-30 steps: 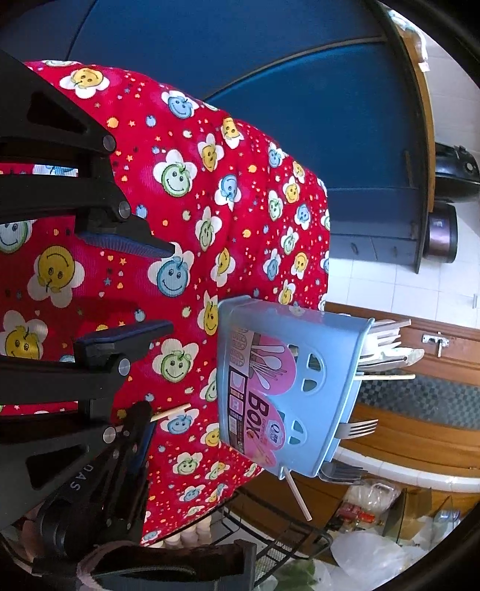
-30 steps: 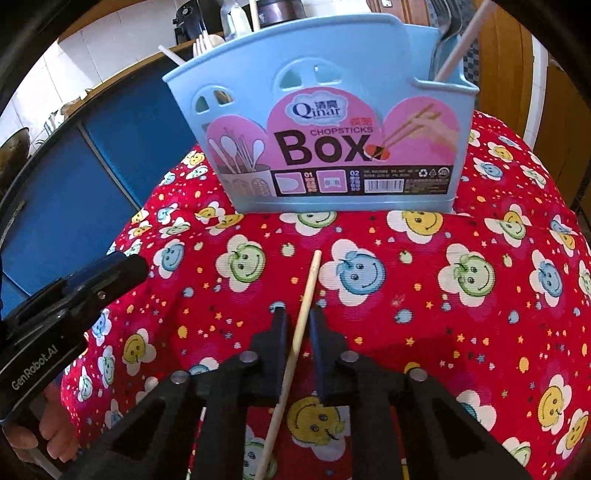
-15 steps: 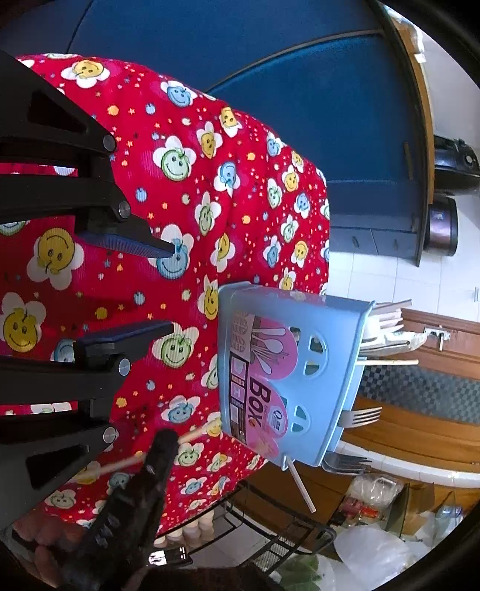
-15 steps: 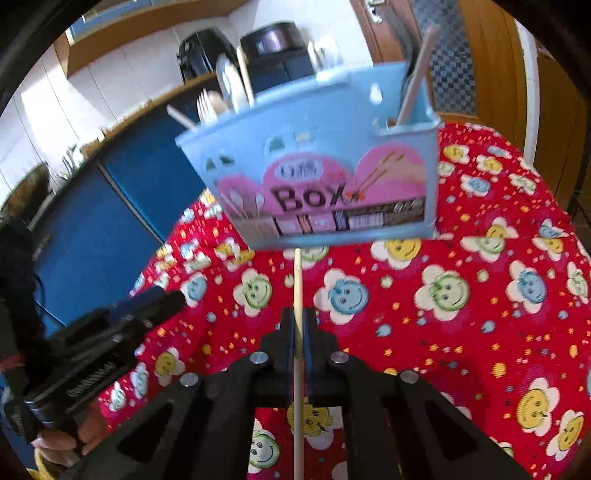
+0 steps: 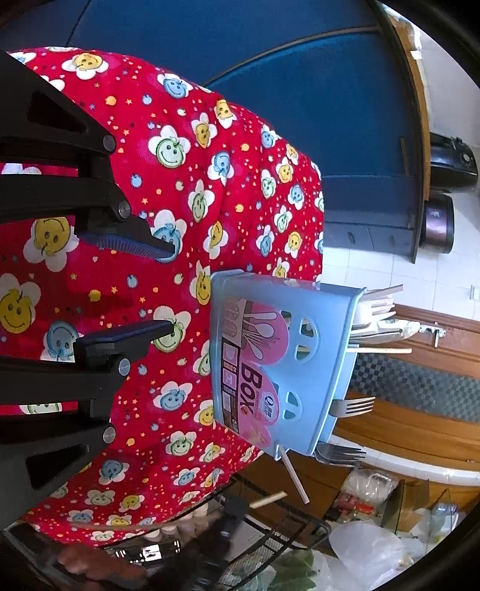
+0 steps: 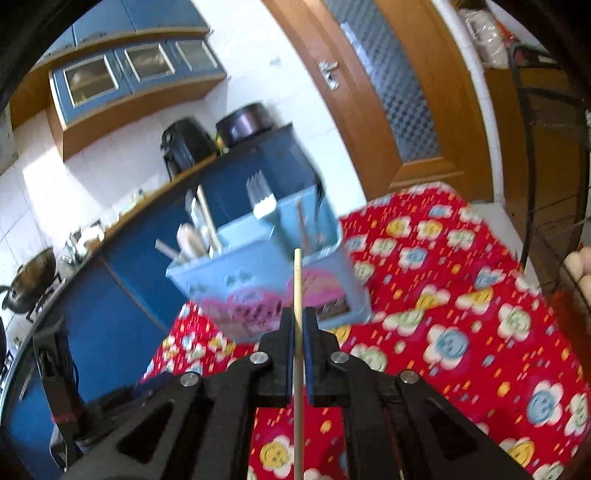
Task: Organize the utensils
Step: 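Lift the chopstick with the right gripper and lower it into the holder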
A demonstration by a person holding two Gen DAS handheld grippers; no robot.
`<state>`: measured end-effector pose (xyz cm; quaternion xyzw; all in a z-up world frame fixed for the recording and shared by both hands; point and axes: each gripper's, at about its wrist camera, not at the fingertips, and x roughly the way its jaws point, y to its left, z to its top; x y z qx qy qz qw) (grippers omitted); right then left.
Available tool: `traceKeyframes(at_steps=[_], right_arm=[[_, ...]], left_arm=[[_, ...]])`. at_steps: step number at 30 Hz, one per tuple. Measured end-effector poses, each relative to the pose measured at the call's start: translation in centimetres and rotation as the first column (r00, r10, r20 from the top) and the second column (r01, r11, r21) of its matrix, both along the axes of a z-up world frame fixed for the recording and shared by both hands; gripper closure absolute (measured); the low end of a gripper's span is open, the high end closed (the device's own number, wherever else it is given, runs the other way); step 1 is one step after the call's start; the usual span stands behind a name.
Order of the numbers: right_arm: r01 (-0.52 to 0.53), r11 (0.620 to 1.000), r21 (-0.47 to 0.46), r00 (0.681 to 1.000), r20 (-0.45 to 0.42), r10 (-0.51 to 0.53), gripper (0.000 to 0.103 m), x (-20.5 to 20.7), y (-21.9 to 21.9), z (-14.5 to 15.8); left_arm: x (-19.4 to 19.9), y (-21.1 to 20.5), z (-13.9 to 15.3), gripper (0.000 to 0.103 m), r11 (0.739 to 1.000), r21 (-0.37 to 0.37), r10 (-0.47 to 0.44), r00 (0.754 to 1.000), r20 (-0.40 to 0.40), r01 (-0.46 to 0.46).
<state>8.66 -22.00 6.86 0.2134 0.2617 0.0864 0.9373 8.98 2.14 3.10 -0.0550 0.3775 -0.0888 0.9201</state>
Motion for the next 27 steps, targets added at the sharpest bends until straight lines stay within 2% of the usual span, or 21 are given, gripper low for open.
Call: traceKeyframes(at_steps=[9, 15, 27], right_arm=[[0.093, 0.995, 0.026, 0.986, 0.134, -0.096, 0.097, 1.9, -3.5, 2.4], [0.115, 0.993, -0.01, 0.962, 0.249, -0.109, 0.097, 3.7, -3.7, 4.1], [0.167, 0.986, -0.016, 0.919, 0.364, -0.15, 0.097, 7.7, -3.9, 5.5]], left_arm=[[0.5, -0.8, -0.1, 0.068, 1.0, -0.002, -0.006, 1.0, -0.008, 0.006], [1.0, -1.0, -0.2, 0.068, 1.0, -0.016, -0.008, 1.0, -0.004, 0.008], [2.4, -0.9, -0.3, 0.068, 0.999, -0.048, -0.009, 1.0, 0.0, 0.009]])
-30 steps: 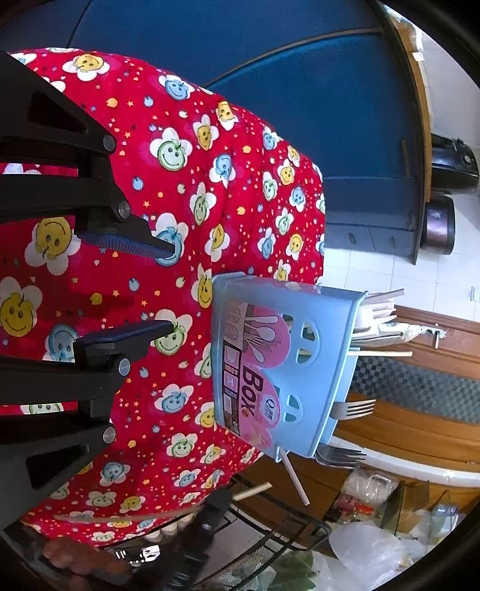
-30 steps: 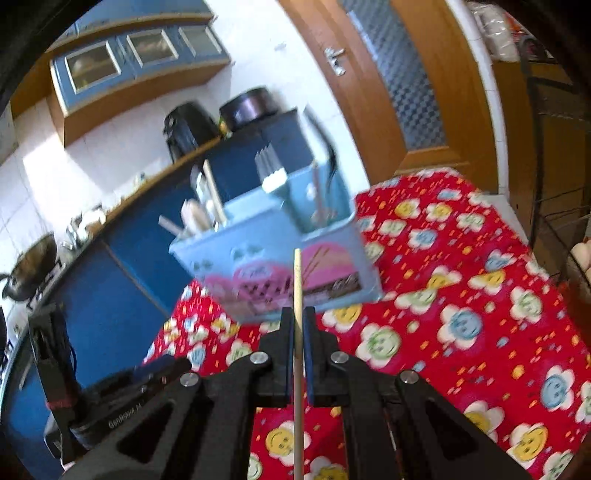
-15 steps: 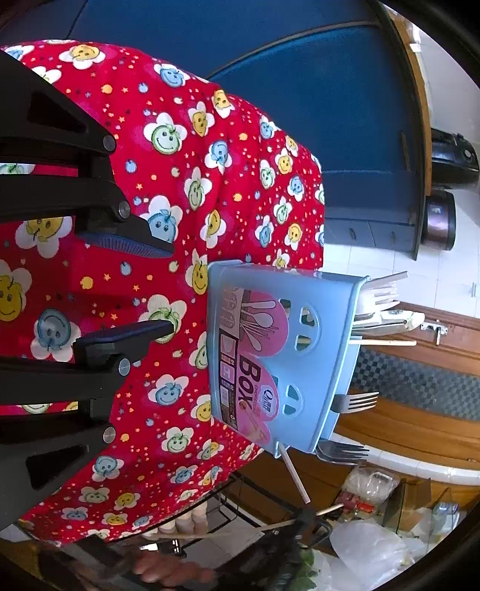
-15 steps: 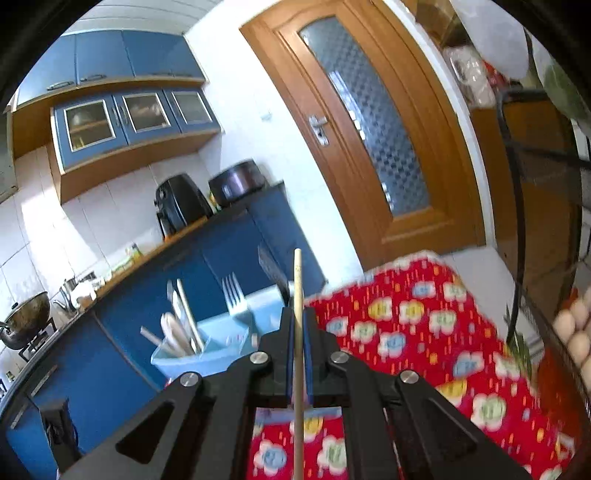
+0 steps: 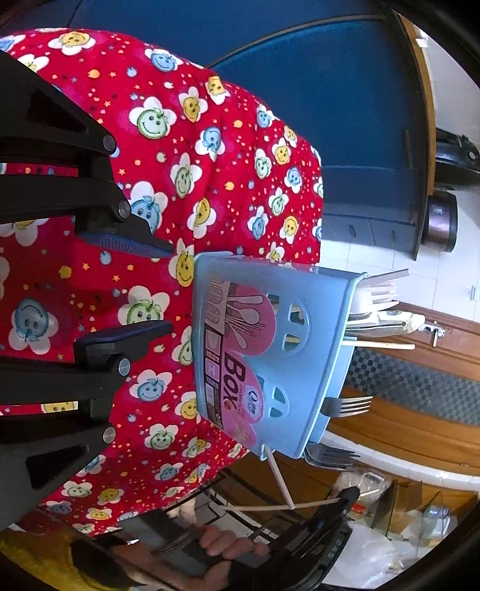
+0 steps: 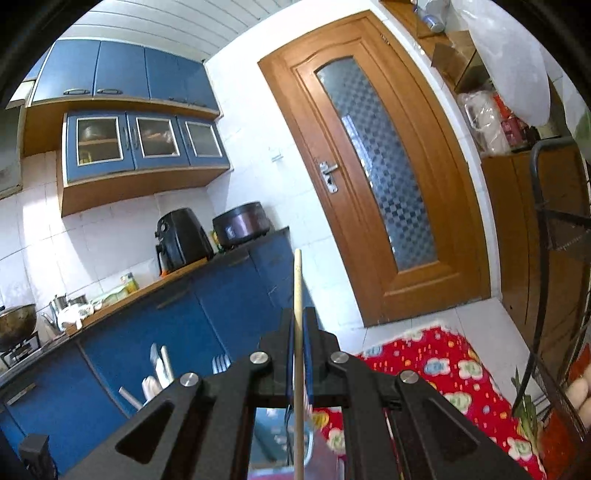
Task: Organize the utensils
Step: 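Lift the chopstick with the right gripper and lower it into the holder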
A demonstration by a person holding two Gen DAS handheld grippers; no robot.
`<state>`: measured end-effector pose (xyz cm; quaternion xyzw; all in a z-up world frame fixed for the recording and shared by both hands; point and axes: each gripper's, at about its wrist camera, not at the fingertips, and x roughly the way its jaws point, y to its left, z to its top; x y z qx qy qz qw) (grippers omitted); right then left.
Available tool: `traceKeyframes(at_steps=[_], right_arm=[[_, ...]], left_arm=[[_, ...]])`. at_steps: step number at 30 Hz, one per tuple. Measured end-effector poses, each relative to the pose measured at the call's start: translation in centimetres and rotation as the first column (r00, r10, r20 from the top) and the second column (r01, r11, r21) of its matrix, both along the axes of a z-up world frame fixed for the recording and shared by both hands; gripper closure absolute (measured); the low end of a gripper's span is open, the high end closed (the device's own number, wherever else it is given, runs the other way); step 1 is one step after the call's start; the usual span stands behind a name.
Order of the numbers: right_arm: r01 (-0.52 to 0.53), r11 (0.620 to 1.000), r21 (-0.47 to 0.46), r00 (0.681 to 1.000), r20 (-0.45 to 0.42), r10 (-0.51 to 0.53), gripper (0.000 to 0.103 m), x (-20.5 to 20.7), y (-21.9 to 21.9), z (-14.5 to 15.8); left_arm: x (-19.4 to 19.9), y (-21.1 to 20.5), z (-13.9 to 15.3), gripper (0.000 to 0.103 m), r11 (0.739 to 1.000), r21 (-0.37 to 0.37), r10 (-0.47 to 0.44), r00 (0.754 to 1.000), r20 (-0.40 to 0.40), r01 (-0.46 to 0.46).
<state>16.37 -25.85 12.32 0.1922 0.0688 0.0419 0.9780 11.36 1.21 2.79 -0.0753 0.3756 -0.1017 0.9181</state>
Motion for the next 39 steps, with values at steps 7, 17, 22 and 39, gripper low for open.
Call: traceKeyframes(at_steps=[7, 17, 22, 39], right_arm=[[0.031, 0.999, 0.023, 0.998, 0.051, -0.032, 0.097, 2.1, -0.3, 0.1], [0.083, 0.996, 0.038, 0.991, 0.105, -0.087, 0.097, 3.7, 0.3, -0.2], [0.144, 0.989, 0.023, 0.978, 0.149, -0.146, 0.097, 3.0, 1.2, -0.6], [0.148, 0.989, -0.023, 0.984, 0.108, -0.144, 0.095, 3.1, 2.5, -2.0]], left_arm=[[1.0, -0.4, -0.4, 0.068, 1.0, -0.007, -0.009, 1.0, -0.006, 0.009], [1.7, -0.2, -1.0, 0.068, 1.0, -0.013, -0.005, 1.0, -0.017, 0.005], [1.9, -0.2, -1.3, 0.068, 1.0, -0.013, -0.01, 1.0, -0.02, 0.01], [2.0, -0.2, -1.2, 0.068, 1.0, -0.024, -0.014, 1.0, -0.009, 0.014]])
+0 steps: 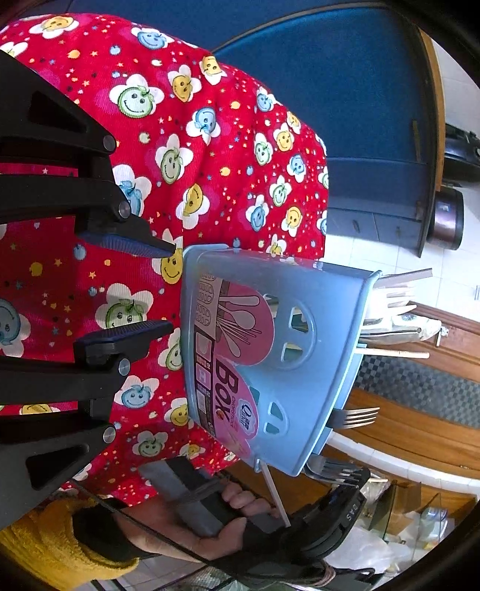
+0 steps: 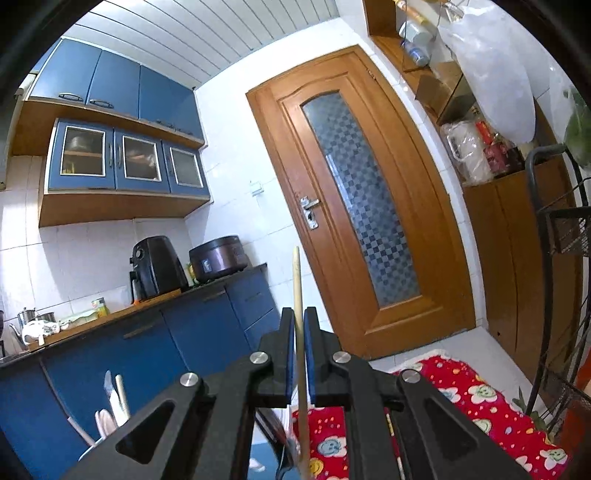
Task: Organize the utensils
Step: 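Lift the chopstick with the right gripper and lower it into the holder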
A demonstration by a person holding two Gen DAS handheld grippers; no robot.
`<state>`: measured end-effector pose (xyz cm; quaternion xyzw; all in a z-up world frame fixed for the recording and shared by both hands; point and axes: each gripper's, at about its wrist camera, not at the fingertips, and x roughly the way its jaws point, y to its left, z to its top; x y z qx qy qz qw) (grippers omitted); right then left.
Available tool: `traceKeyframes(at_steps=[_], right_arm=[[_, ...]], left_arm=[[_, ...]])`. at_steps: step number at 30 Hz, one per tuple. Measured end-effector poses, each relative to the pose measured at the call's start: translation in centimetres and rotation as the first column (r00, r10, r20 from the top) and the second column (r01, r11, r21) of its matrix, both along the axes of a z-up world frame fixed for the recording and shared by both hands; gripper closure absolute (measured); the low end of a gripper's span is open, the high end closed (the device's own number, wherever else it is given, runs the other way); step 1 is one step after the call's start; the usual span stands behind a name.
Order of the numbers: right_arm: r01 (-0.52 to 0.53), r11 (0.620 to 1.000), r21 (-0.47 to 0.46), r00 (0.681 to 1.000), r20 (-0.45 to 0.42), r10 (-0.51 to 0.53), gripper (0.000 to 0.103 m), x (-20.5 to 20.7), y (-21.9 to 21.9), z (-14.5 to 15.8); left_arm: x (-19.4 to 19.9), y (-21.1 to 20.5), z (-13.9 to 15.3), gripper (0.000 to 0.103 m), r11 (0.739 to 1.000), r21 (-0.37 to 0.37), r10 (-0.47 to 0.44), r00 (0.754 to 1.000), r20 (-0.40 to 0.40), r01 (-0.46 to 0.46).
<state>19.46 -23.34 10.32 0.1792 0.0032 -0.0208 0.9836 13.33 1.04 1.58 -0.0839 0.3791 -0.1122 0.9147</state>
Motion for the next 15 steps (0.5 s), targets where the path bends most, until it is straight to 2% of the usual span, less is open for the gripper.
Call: traceKeyframes(at_steps=[3, 5, 6, 9, 12, 15], right_arm=[[-0.021, 1.0, -0.02, 0.999, -0.029, 0.021, 0.089, -0.4, 0.3, -0.1], [-0.043, 0.999, -0.021, 0.997, -0.06, 0.041, 0.069, -0.7, 0.3, -0.2], [-0.06, 0.998, -0.017, 0.995, -0.078, 0.058, 0.066, -0.9, 0.2, -0.2], [-0.077, 0.997, -0.026, 0.993, -0.096, 0.074, 0.065, -1.8, 0.2, -0.1], [-0.106, 0.993, -0.049, 0.988, -0.116, 0.1, 0.052, -2.7, 0.3, 0.1], [-0.123, 0.991, -0.053, 0.984, -0.134, 0.115, 0.05, -3.8, 0.2, 0.3]], left_arm=[[-0.1, 0.0, 0.1, 0.068, 1.0, 0.001, 0.004, 1.0, 0.002, -0.004], [-0.1, 0.0, 0.1, 0.068, 1.0, 0.0, 0.003, 1.0, 0.002, -0.003], [-0.2, 0.0, 0.2, 0.068, 1.0, -0.001, 0.003, 1.0, 0.004, -0.003], [-0.5, -0.2, 0.5, 0.068, 1.0, -0.002, 0.002, 1.0, 0.012, -0.002], [-0.9, -0.4, 0.9, 0.068, 1.0, 0.002, -0.002, 1.0, 0.021, 0.002], [-1.3, -0.6, 1.3, 0.068, 1.0, 0.002, -0.007, 1.0, 0.031, 0.007]])
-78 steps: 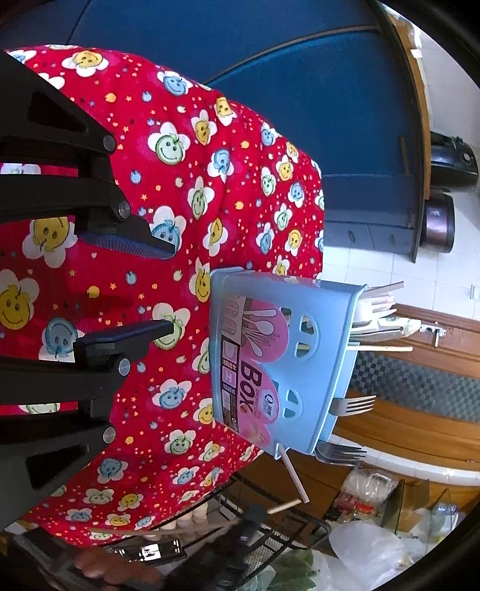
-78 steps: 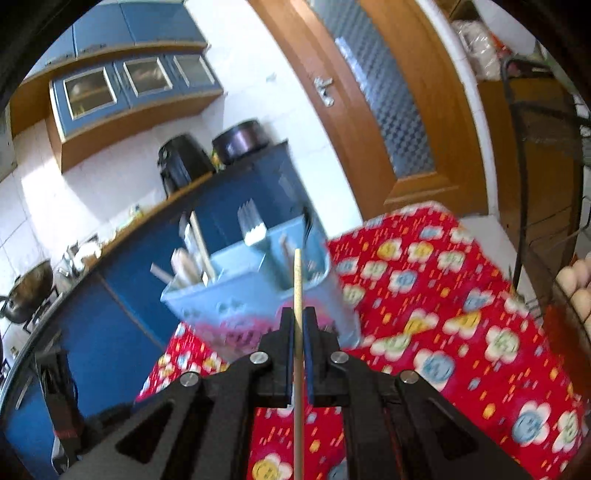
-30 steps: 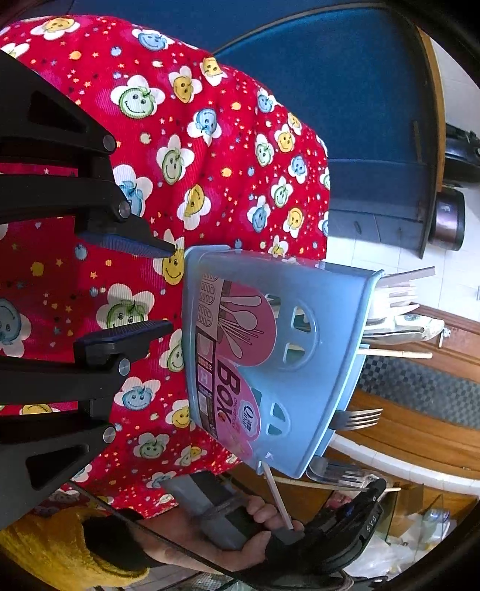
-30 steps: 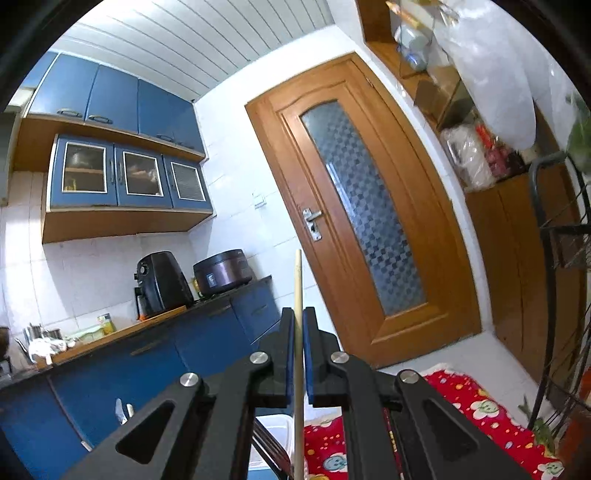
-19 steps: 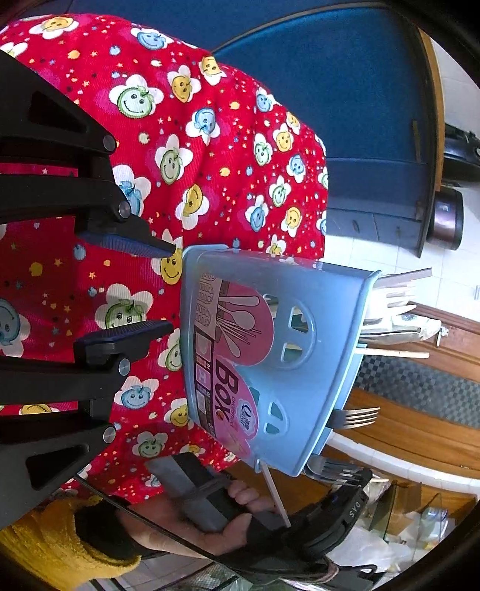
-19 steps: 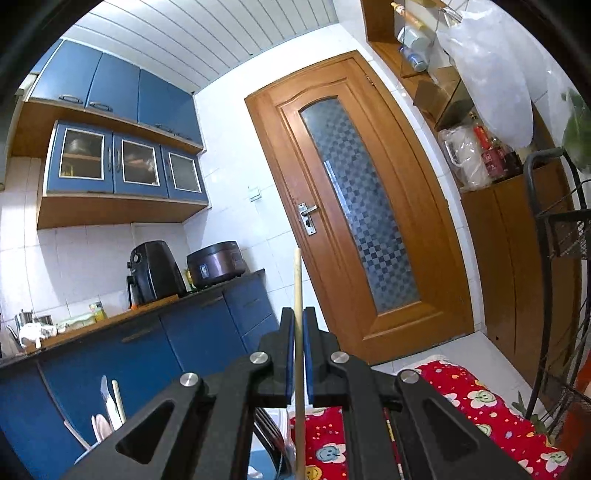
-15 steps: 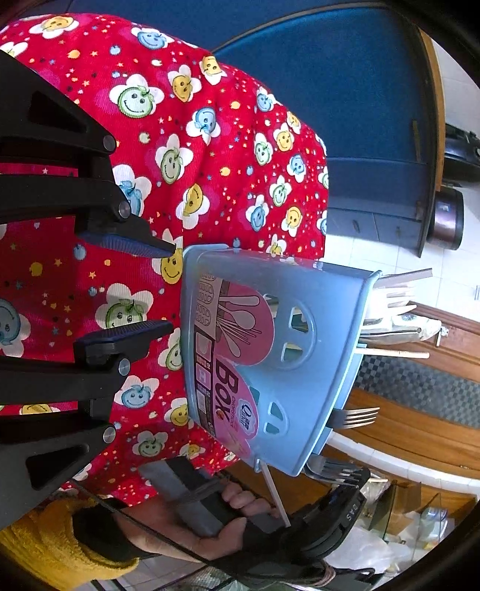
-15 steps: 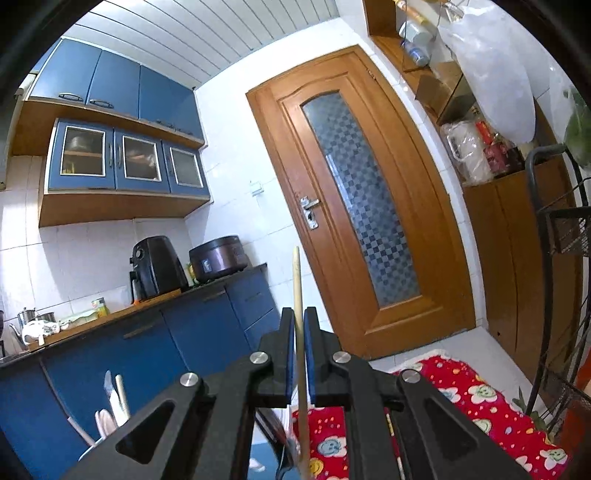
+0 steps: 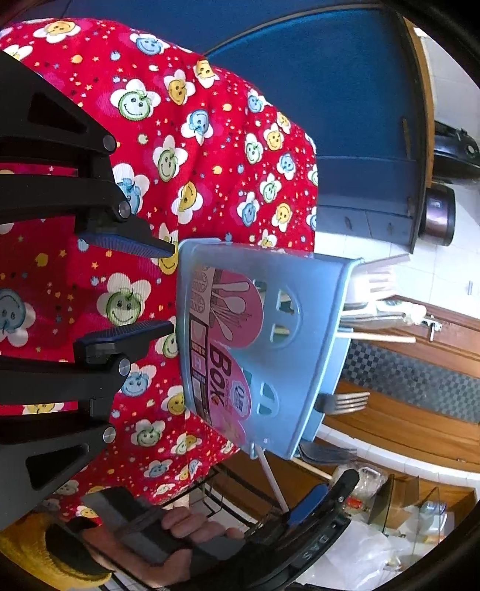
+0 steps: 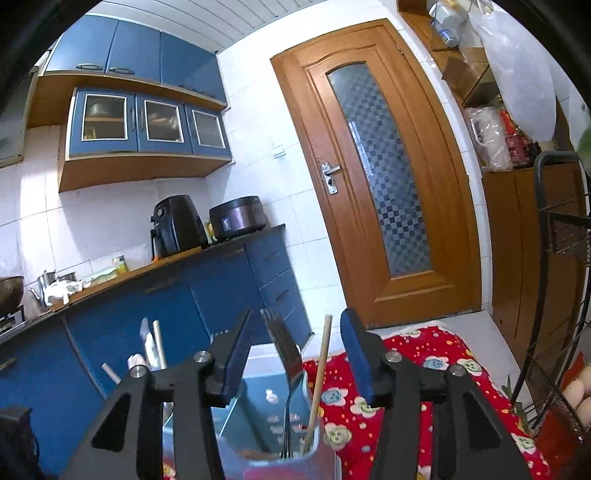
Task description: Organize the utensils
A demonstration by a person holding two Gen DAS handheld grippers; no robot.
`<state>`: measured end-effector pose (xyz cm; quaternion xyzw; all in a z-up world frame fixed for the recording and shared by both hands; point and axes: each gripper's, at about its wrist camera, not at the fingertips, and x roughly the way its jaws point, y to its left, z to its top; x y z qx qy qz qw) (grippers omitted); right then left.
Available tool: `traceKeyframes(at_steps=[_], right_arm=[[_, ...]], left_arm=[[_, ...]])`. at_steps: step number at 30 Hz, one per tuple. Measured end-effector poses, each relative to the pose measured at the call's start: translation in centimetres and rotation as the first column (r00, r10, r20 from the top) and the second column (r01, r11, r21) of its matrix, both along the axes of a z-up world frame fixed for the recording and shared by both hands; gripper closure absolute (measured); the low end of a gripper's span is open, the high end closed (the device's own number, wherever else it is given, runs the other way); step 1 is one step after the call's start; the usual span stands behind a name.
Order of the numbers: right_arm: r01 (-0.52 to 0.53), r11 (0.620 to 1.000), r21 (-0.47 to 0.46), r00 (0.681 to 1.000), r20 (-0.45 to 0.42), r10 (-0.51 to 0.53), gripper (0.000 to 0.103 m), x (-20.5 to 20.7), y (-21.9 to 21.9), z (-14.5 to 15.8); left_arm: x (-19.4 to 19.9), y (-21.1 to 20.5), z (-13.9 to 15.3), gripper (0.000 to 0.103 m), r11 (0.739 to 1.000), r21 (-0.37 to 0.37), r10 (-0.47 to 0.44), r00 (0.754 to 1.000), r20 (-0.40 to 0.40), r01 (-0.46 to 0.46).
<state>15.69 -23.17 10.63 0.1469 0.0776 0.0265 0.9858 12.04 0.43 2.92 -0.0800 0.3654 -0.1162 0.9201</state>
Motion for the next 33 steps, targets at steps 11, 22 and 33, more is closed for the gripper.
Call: traceKeyframes(at_steps=[11, 22, 33], right_arm=[[-0.038, 0.999, 0.0, 0.994, -0.106, 0.038, 0.042, -5.1, 0.1, 0.0], [-0.081, 0.996, -0.029, 0.971, -0.226, 0.073, 0.028, -10.2, 2.4, -3.3], [-0.069, 0.997, -0.04, 0.95, -0.307, 0.054, 0.018, -13.1, 3.4, -7.2]], left_arm=[[-2.2, -1.0, 1.8, 0.068, 1.0, 0.031, -0.006, 0.998, 0.06, 0.004], [-4.9, -1.8, 2.2, 0.05, 0.997, 0.079, -0.005, 0.993, 0.117, -0.005], [-7.6, -1.8, 0.3, 0.044, 0.994, 0.095, 0.03, 0.989, 0.147, -0.044]])
